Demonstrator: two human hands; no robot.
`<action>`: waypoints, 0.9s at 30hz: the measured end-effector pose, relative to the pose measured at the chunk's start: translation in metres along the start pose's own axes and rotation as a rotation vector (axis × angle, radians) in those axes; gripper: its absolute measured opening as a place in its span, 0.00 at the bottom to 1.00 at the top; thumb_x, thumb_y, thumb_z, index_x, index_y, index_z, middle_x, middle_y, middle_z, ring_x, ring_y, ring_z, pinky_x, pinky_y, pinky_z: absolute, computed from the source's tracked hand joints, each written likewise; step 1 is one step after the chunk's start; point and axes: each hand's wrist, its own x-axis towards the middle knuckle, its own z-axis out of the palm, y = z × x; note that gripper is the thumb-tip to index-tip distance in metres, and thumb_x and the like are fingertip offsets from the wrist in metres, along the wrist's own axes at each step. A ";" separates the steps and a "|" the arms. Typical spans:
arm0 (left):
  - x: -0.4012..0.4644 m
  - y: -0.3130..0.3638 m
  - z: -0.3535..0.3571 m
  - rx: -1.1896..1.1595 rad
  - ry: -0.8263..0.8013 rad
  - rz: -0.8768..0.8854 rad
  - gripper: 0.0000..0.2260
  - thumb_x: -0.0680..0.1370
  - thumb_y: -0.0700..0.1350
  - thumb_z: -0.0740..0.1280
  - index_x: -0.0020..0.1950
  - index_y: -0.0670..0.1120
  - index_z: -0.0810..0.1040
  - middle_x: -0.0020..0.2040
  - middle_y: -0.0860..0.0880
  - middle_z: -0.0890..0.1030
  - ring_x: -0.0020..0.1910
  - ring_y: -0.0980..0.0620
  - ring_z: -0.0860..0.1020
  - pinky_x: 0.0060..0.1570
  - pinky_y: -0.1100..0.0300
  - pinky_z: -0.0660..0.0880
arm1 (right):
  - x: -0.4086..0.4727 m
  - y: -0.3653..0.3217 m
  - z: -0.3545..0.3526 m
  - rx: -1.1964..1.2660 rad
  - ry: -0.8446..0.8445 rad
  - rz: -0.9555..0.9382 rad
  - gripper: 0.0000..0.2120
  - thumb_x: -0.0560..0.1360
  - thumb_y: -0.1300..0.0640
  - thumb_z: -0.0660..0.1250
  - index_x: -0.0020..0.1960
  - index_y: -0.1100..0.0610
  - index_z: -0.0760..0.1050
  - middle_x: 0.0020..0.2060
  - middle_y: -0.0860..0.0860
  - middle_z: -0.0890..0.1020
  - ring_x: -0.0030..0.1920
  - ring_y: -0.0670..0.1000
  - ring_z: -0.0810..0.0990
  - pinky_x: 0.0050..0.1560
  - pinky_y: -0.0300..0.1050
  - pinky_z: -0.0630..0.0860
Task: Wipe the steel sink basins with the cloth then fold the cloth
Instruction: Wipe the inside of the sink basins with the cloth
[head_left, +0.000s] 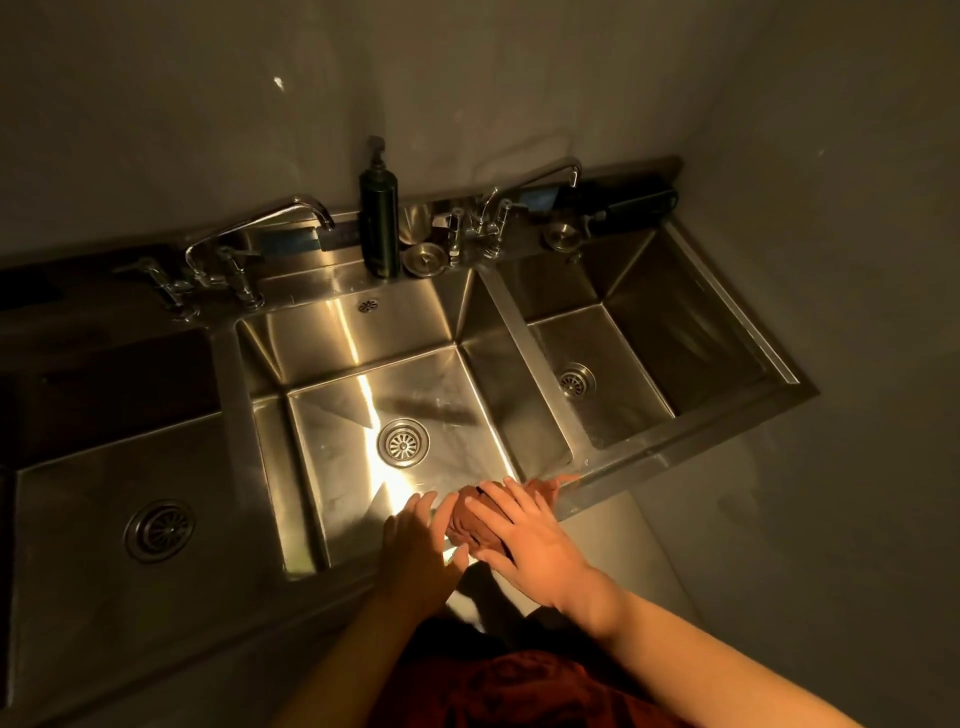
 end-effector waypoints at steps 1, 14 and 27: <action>0.003 0.004 0.002 0.019 -0.044 -0.025 0.32 0.77 0.65 0.63 0.78 0.56 0.64 0.77 0.49 0.68 0.76 0.46 0.67 0.73 0.42 0.67 | 0.000 0.006 -0.001 0.007 -0.004 -0.010 0.31 0.81 0.33 0.52 0.81 0.38 0.50 0.81 0.44 0.53 0.82 0.55 0.47 0.78 0.66 0.54; 0.051 0.130 0.065 0.136 -0.039 -0.110 0.31 0.78 0.62 0.62 0.81 0.62 0.59 0.80 0.51 0.64 0.81 0.45 0.58 0.76 0.31 0.57 | -0.019 0.169 -0.017 0.065 0.098 -0.201 0.30 0.81 0.41 0.62 0.80 0.39 0.56 0.81 0.48 0.58 0.79 0.57 0.58 0.72 0.67 0.62; 0.070 0.263 0.135 0.286 -0.010 -0.232 0.34 0.79 0.63 0.53 0.84 0.53 0.56 0.85 0.46 0.51 0.84 0.43 0.48 0.80 0.39 0.48 | -0.057 0.375 -0.068 0.146 0.107 0.022 0.30 0.76 0.39 0.60 0.78 0.42 0.63 0.79 0.47 0.63 0.77 0.56 0.61 0.73 0.66 0.63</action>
